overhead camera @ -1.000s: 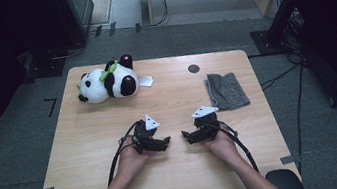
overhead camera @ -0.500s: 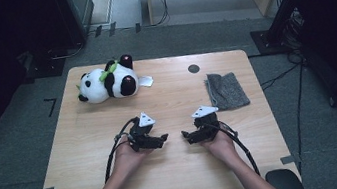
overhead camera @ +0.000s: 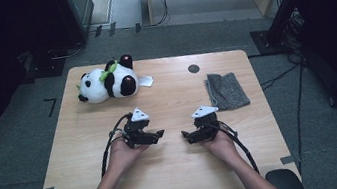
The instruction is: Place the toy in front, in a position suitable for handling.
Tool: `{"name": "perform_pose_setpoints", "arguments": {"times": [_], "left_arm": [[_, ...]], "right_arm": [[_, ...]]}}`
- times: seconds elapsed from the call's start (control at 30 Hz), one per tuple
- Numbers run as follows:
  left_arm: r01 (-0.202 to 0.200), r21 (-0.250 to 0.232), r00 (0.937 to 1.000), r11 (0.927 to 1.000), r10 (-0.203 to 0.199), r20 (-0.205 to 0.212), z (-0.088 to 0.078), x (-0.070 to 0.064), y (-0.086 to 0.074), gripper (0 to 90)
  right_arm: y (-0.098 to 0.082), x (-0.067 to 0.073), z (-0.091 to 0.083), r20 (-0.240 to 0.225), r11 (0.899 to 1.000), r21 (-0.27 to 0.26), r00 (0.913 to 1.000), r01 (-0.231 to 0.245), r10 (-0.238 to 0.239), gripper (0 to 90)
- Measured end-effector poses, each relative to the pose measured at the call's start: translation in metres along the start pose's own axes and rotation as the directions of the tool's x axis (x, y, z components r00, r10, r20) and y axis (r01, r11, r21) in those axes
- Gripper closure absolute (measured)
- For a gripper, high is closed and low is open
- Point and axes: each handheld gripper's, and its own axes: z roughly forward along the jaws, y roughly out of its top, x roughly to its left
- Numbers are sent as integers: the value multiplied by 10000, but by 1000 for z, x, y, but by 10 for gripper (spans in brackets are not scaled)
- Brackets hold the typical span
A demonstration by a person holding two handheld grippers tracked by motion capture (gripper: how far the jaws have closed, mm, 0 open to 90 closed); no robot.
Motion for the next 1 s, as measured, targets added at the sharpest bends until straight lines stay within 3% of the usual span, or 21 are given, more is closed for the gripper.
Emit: {"name": "perform_pose_setpoints", "arguments": {"times": [0.1,0.2,0.27,0.57,0.67,0.77,1.0], "left_arm": [[-119,48,9997,9999,120,-200,-2,1,2,249],[215,-157,9998,9996,-216,-40,-5,6,4,257],[83,-126,9998,9999,-86,-193,-8,10,8,261],[78,-436,9999,9990,-83,-120,-18,25,20,261],[90,-678,9999,9977,-94,-63,-25,30,22,300],[229,-885,9993,9958,-254,-266,-32,37,23,299],[314,-860,9980,9958,-360,-524,-39,54,27,324]], "right_arm": [[0,0,0,0,10000,3,10000,18,-18,49],[0,0,0,0,10000,4,10000,17,-17,49],[0,0,0,-2,10000,-10,10000,43,-43,49],[0,0,0,-5,10000,-14,10000,51,-51,49],[0,0,0,-6,10000,11,10000,33,-33,49],[0,0,0,-8,10000,-13,10000,51,-51,49],[0,0,1,-32,10000,-17,10000,89,-89,48]]}}
